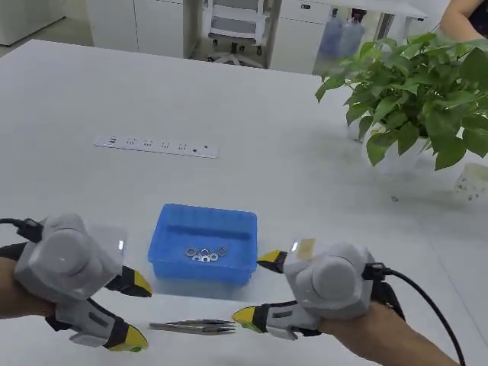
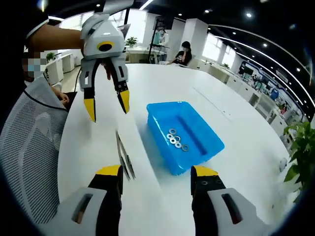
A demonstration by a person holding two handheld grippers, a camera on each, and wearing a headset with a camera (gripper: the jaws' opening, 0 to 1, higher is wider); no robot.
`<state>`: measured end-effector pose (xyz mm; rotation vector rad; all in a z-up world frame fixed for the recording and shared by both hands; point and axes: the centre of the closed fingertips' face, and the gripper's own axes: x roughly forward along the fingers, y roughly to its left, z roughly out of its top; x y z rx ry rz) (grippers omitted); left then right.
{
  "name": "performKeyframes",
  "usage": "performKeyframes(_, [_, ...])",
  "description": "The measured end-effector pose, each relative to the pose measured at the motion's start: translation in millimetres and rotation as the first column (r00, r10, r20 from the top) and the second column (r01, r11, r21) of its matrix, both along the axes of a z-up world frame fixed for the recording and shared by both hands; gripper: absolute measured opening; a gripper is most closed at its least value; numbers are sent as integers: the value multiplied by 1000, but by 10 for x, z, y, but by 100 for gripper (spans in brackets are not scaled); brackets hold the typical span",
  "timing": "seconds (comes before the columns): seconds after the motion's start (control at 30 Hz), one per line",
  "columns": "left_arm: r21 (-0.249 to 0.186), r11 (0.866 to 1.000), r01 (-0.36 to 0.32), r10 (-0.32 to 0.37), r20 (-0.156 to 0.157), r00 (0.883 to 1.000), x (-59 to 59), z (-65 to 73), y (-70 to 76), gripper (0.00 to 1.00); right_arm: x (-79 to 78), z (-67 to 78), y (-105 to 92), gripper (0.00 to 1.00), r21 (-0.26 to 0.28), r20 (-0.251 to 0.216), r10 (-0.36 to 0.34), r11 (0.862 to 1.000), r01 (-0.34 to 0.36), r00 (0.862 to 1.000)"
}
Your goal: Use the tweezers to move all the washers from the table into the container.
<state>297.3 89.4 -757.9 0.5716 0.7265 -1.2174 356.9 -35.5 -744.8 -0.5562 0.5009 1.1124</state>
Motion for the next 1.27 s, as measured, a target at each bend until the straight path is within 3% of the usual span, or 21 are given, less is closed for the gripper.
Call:
performKeyframes(0.13, [-25,999,-46,46,18,999,18,86,111,58,20,36,-207,69,25,-3,-64,998,64,998])
performKeyframes(0.4, [-126,982,-138,146,56,988,84,312,107,70,-17,3,-506,86,66,-43,-145,987,148,988])
performKeyframes(0.53, [-153,977,-146,157,62,986,96,366,91,76,-46,35,-569,92,91,-61,-166,981,172,984])
performKeyframes(0.7, [-168,974,-150,165,77,983,115,400,81,85,-79,53,-582,100,103,-73,-167,979,174,983])
performKeyframes(0.97, [-166,971,-171,187,82,979,136,388,135,99,-116,45,-562,100,104,-83,-149,982,157,985])
performKeyframes(1.27, [-175,970,-167,184,87,979,153,413,144,99,-114,41,-541,100,108,-81,-141,983,149,987])
